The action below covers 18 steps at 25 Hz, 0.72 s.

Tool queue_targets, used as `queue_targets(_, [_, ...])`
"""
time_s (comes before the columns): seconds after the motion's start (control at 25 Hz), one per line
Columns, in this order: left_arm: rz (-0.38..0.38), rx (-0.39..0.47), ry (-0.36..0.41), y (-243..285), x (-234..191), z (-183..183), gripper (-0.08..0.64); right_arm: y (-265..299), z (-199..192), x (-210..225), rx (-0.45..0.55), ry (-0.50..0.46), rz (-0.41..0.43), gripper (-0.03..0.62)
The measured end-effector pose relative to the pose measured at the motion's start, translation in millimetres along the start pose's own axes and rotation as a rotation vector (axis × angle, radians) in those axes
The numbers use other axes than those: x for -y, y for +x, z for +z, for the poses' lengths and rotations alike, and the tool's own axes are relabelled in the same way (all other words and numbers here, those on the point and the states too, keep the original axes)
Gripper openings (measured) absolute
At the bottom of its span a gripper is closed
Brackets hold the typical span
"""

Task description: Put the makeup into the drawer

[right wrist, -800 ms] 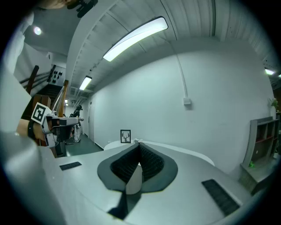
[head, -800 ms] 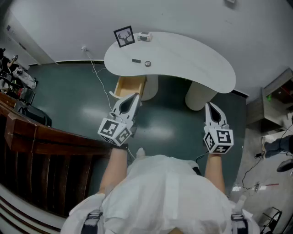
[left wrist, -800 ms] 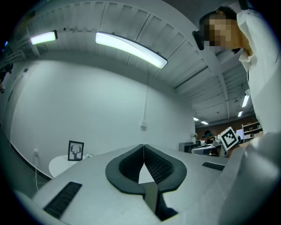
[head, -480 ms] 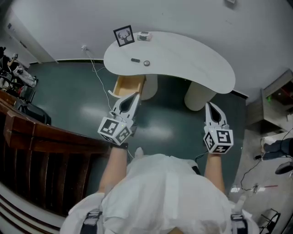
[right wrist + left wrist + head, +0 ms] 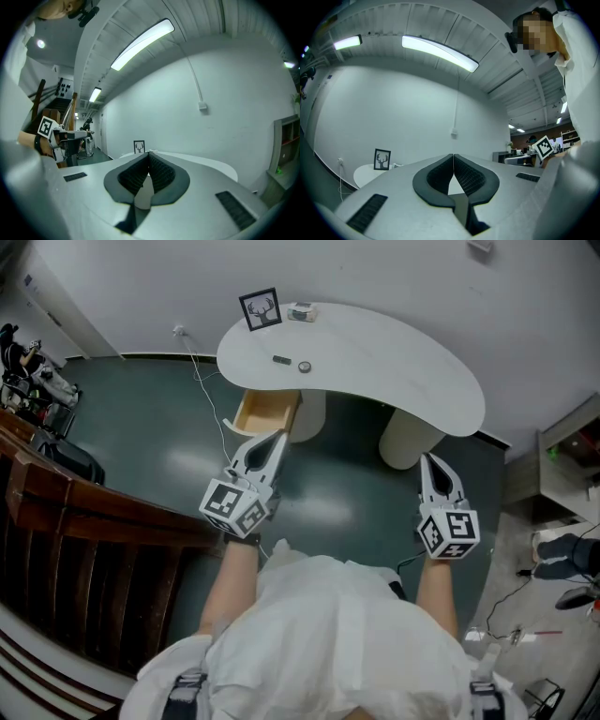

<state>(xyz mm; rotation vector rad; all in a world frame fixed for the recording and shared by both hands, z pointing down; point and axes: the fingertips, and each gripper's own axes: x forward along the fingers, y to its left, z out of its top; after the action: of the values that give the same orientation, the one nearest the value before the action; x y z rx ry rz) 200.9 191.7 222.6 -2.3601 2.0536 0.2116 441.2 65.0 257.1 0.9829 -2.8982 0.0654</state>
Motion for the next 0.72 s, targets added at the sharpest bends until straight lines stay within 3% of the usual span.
queue_targets(0.4, [0.07, -0.025, -0.017, -16.7, -60.8, -9.6, 0.017, 54.0, -10.5, -31.1, -0.039, -0.006, 0.064, 0.009])
queue_targets(0.72, [0.068, -0.026, -0.027, -4.5, -154.7, -4.1, 0.018, 138.0, -3.2, -60.5, -0.055, -0.013, 0.053, 0.009])
